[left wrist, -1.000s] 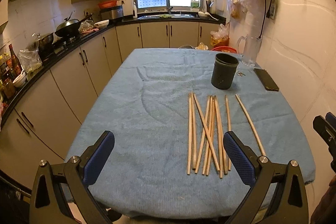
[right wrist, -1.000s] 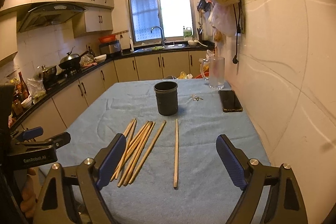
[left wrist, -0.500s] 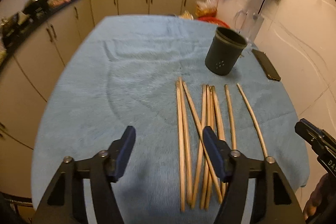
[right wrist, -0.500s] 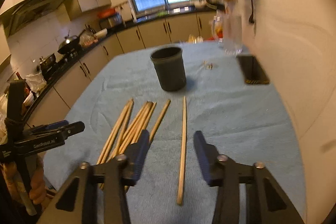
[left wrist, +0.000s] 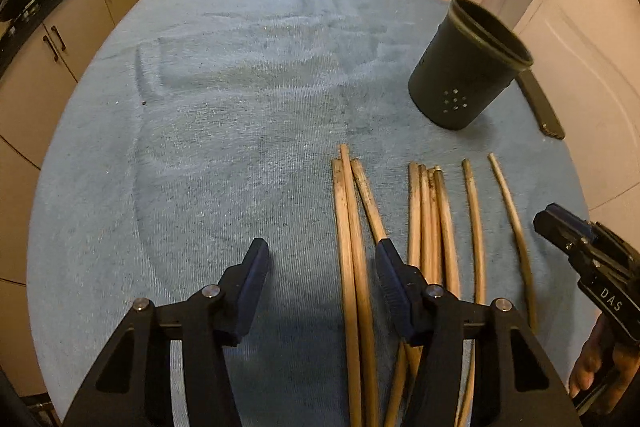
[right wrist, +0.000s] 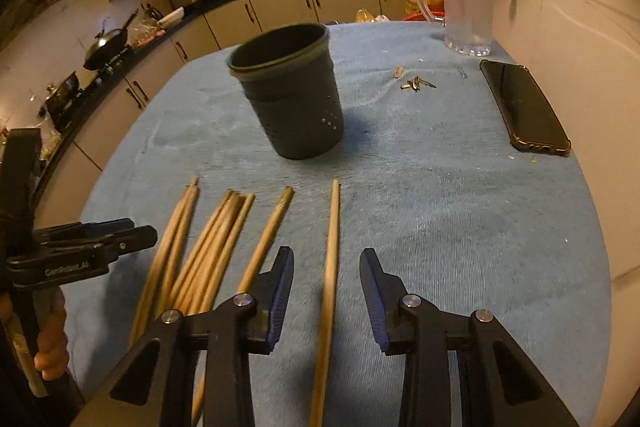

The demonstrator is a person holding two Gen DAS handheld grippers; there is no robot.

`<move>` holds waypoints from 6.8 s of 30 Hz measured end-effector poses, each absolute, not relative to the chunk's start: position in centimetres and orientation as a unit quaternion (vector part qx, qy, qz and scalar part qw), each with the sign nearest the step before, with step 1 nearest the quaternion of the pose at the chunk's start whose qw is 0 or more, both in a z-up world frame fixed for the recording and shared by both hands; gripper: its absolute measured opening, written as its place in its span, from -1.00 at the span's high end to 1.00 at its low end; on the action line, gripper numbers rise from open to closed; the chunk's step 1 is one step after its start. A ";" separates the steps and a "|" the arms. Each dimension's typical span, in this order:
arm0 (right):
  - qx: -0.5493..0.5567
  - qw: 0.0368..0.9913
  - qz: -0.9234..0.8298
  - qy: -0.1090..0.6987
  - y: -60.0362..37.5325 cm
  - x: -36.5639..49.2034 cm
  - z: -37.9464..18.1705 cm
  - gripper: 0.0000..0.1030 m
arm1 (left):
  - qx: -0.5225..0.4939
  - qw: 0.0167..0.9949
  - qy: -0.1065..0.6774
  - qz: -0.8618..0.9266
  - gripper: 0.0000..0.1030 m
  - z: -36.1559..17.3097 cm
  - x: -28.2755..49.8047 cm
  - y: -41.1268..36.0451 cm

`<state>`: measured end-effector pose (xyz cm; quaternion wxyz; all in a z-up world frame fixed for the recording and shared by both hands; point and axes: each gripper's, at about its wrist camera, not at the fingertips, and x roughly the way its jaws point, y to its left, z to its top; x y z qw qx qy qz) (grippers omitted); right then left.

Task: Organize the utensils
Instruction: 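Lower the left gripper onto one chopstick and close while the right gripper grasps another chopstick, then lift the left gripper's chopstick over the green holder cup while the right gripper carries its chopstick there, then open the left gripper to drop its chopstick into the cup while the right gripper releases its chopstick, then close the left gripper on another chopstick while the right gripper grasps a chopstick too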

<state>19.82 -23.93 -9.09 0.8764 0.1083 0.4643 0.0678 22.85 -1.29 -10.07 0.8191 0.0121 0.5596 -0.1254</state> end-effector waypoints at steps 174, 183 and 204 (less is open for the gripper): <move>0.138 0.909 0.081 0.386 -21.0 8.3 -1.9 0.01 | -0.016 0.896 0.436 -0.076 -0.41 -2.5 10.6 2.6; 0.143 0.884 0.071 0.439 -21.0 14.7 -5.5 0.23 | -0.015 0.864 0.492 -0.106 -0.38 -6.9 17.2 0.5; 0.106 0.856 0.053 0.503 -20.2 24.2 -10.8 0.34 | 0.025 0.822 0.557 -0.120 0.21 -11.3 25.3 -3.4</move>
